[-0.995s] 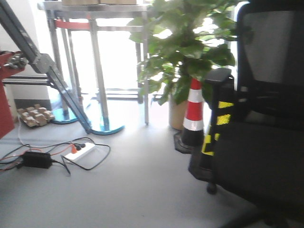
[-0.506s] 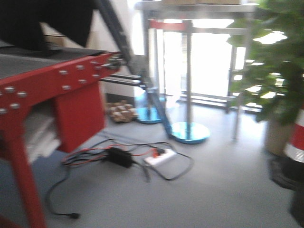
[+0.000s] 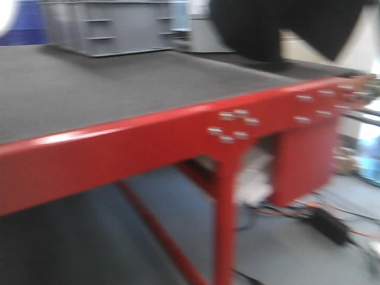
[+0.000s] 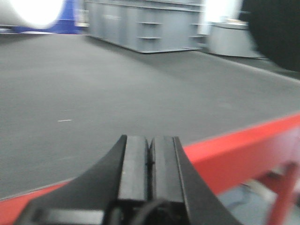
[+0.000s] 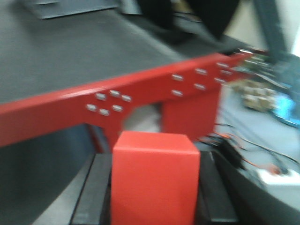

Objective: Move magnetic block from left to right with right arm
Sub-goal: 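Turn the base toward the second grey table, then approach the second table holding the cube in the right gripper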

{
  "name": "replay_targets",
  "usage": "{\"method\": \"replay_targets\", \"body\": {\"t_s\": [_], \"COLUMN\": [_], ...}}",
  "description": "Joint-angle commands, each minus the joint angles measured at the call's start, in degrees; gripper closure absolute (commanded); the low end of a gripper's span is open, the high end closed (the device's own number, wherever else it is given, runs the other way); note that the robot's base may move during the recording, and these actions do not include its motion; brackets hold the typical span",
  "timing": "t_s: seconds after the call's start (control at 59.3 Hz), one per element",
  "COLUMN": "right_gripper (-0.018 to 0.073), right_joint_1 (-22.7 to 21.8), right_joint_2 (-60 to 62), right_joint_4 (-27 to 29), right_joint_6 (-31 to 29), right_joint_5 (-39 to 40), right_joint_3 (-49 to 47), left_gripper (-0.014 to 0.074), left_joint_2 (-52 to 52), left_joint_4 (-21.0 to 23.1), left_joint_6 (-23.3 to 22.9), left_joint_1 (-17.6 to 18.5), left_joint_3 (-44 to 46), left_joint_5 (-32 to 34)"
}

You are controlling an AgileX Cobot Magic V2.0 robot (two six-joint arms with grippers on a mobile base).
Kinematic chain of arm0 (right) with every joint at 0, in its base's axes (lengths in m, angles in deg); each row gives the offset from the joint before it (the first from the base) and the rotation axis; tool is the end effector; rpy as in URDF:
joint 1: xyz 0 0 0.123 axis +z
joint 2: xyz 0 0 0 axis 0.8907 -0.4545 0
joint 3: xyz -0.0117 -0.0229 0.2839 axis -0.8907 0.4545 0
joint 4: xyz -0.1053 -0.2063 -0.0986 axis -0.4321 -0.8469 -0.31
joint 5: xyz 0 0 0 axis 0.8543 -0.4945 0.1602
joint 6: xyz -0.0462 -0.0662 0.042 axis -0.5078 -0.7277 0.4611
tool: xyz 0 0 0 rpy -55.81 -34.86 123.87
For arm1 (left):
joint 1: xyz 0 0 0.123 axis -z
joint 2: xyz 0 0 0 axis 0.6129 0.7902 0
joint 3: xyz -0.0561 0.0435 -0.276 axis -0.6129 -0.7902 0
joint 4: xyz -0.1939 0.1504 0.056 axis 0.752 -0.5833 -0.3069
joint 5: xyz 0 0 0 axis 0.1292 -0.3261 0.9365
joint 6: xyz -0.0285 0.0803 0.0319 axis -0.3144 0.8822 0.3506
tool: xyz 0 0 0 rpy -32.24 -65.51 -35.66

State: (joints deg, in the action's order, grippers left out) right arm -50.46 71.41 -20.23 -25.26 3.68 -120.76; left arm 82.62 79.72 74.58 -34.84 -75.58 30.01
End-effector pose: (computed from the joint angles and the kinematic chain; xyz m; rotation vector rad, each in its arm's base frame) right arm 0.0188 -0.0073 0.3159 -0.0048 1.7763 0.1290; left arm 0.0566 -0.0029 0.2019 0.0065 1.5172 -0.0757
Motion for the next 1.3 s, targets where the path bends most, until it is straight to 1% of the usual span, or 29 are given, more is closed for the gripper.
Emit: {"method": "replay_targets", "body": {"t_s": [0.0, 0.152, 0.32, 1.281], "right_gripper": [0.0378, 0.0378, 0.0378, 0.0378], "right_joint_1": [-0.1, -0.1, -0.1, -0.1], "right_joint_2": [-1.1, -1.1, -1.1, -1.1], "right_joint_4": [-1.2, -1.2, -1.2, -1.2], "right_joint_6": [-0.5, -0.5, -0.5, -0.5], "right_joint_5": [4.9, 4.9, 4.9, 4.9], "right_joint_3": [-1.5, -1.5, -1.5, -1.5], "left_gripper": [0.0713, 0.0712, 0.0713, 0.0713], "left_joint_2": [-0.7, -0.7, -0.7, -0.7], "left_joint_4": [0.0, 0.0, 0.0, 0.0], "left_joint_6": [-0.2, -0.2, -0.2, -0.2], "left_joint_1": [0.1, 0.1, 1.9, 1.8], "left_joint_3": [-0.6, -0.6, -0.6, -0.6], "left_joint_5": [5.1, 5.1, 5.1, 5.1]}}
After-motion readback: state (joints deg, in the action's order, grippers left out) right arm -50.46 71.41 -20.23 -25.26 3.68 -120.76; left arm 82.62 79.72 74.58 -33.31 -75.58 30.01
